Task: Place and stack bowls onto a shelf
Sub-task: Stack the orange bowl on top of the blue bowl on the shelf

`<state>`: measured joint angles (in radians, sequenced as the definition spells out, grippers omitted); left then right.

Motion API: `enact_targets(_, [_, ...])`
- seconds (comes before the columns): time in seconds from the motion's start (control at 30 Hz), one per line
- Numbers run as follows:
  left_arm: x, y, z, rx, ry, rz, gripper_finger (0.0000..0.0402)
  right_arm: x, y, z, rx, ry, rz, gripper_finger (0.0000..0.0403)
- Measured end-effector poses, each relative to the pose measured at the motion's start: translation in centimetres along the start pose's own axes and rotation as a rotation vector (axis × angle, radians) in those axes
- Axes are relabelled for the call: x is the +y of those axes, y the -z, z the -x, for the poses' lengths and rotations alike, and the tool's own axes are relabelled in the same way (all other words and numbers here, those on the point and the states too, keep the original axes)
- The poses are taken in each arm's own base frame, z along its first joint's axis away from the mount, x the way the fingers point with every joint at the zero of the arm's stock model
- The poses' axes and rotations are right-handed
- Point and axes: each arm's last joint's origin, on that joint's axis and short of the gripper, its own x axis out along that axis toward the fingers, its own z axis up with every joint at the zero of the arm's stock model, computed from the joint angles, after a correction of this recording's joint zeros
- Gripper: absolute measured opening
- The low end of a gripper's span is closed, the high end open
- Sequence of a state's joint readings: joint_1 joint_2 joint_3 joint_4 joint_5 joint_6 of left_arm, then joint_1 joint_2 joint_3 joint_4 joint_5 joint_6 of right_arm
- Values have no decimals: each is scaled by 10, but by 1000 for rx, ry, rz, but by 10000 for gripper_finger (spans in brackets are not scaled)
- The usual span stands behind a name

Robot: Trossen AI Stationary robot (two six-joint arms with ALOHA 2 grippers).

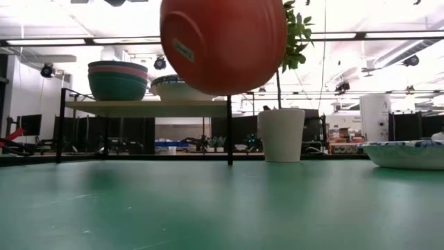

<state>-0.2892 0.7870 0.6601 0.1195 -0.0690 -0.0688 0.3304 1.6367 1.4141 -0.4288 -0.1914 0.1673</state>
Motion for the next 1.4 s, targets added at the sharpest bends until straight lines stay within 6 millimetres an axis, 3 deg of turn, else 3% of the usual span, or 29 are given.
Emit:
enact_targets(0.17, [-5, 11, -13, 74, 124, -8, 81, -13, -2, 3, -6, -101, 171, 8])
enact_targets(0.4, [-6, 31, -37, 156, 147, -115, 182, -19, -4, 5, -21, -194, 208, 8])
enact_targets(0.57, [-6, 49, -56, 210, 224, -237, 217, -18, -3, 5, -18, -229, 219, 8])
enact_targets(1.17, [6, 71, -104, 239, 354, -198, 200, -17, -2, 5, -14, -264, 266, 9])
enact_targets(1.4, [5, 72, -111, 255, 412, -211, 140, -17, -1, 4, -10, -260, 263, 9])
